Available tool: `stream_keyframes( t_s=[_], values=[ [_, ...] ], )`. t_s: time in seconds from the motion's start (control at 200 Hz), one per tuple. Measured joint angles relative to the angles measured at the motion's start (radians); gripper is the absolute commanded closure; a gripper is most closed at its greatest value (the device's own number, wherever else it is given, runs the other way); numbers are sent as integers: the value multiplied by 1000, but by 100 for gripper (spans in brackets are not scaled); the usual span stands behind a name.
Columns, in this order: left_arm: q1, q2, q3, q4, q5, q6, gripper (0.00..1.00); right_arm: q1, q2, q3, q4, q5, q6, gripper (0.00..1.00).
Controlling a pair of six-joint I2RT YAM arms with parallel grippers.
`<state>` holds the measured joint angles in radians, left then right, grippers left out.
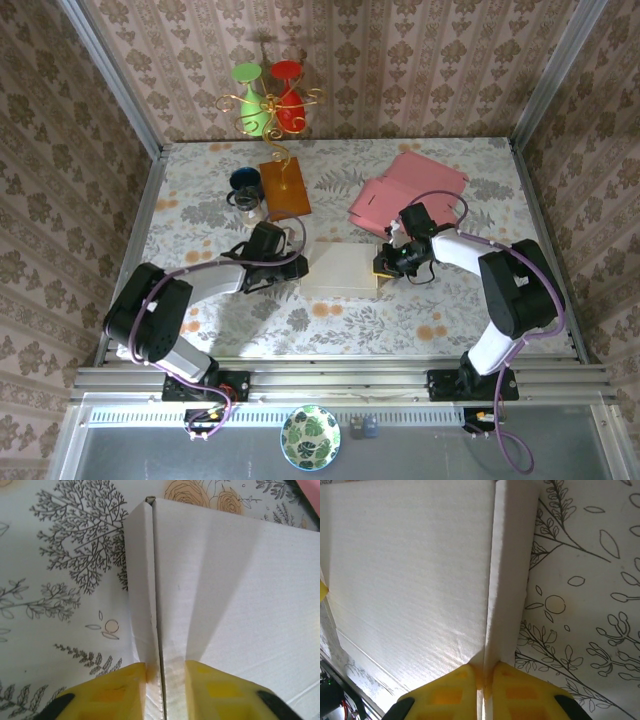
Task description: Fold the paper box
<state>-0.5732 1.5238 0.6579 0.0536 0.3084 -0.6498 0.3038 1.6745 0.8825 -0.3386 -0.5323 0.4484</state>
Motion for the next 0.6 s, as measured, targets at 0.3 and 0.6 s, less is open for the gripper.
stream_keyframes(
  t_s=[0.3, 0.6],
  values=[
    [44, -45, -55, 26, 83, -1, 80, 0, -3, 0, 2, 0, 0, 82],
    [46, -14, -56, 75, 113, -1, 81, -14, -23, -10, -2, 0, -7, 68]
  ],
)
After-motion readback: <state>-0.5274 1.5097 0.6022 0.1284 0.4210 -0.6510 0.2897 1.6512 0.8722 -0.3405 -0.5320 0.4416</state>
